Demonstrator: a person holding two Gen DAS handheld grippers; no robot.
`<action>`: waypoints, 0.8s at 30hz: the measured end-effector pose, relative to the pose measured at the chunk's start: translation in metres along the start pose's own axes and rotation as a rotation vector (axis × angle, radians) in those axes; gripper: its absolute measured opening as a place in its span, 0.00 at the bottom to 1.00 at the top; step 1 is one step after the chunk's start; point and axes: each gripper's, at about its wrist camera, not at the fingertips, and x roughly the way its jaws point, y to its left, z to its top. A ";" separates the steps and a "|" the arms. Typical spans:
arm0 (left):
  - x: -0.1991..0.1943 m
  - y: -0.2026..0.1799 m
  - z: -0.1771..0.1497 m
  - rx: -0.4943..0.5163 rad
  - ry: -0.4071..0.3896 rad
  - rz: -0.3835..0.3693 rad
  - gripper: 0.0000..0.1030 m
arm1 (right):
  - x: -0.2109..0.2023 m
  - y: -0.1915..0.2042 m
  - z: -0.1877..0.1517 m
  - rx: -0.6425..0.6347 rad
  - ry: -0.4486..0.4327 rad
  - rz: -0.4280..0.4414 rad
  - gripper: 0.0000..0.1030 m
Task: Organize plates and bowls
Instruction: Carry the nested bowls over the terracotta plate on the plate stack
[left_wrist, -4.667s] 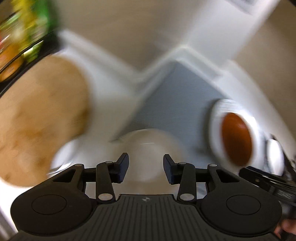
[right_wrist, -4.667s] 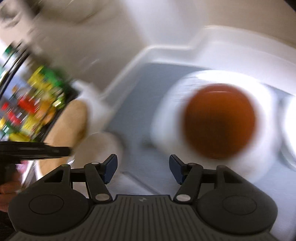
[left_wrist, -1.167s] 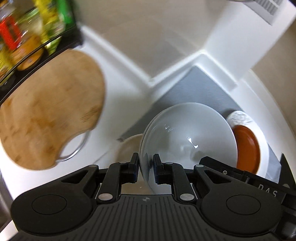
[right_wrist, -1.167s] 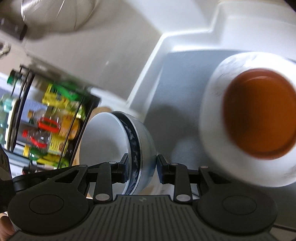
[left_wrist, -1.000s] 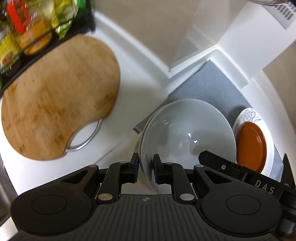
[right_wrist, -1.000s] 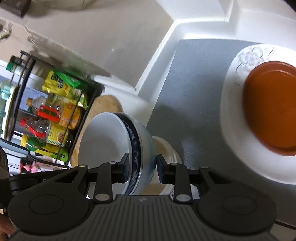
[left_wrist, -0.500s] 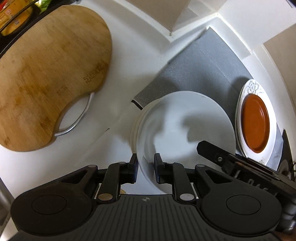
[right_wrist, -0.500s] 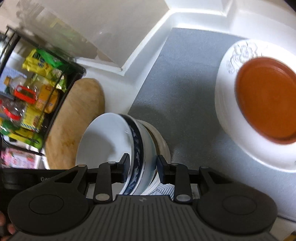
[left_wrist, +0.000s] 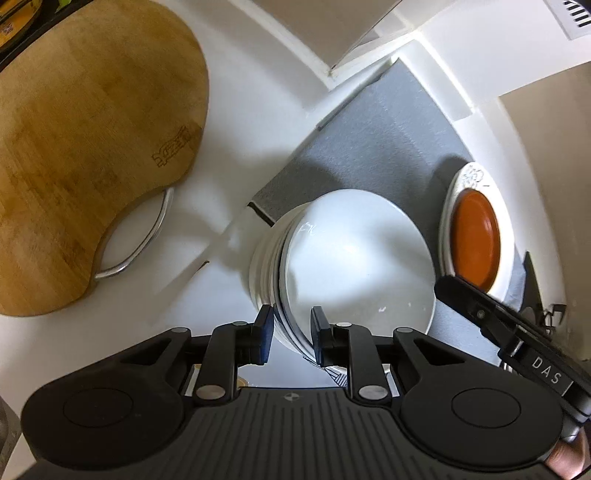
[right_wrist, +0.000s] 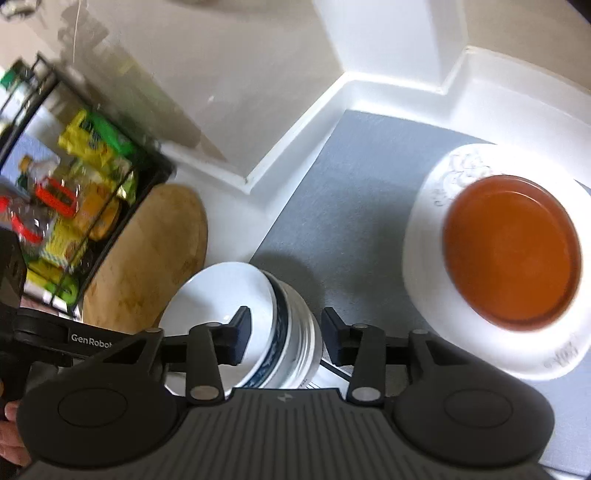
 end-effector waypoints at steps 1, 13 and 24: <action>0.000 0.000 -0.001 0.003 -0.002 -0.004 0.23 | 0.001 -0.001 -0.003 0.006 0.015 0.016 0.23; -0.011 0.012 0.001 0.012 -0.017 -0.089 0.21 | 0.004 -0.003 -0.018 0.002 0.021 0.063 0.29; 0.014 0.018 0.015 0.009 0.012 -0.053 0.54 | 0.040 -0.054 -0.015 0.311 0.079 0.202 0.66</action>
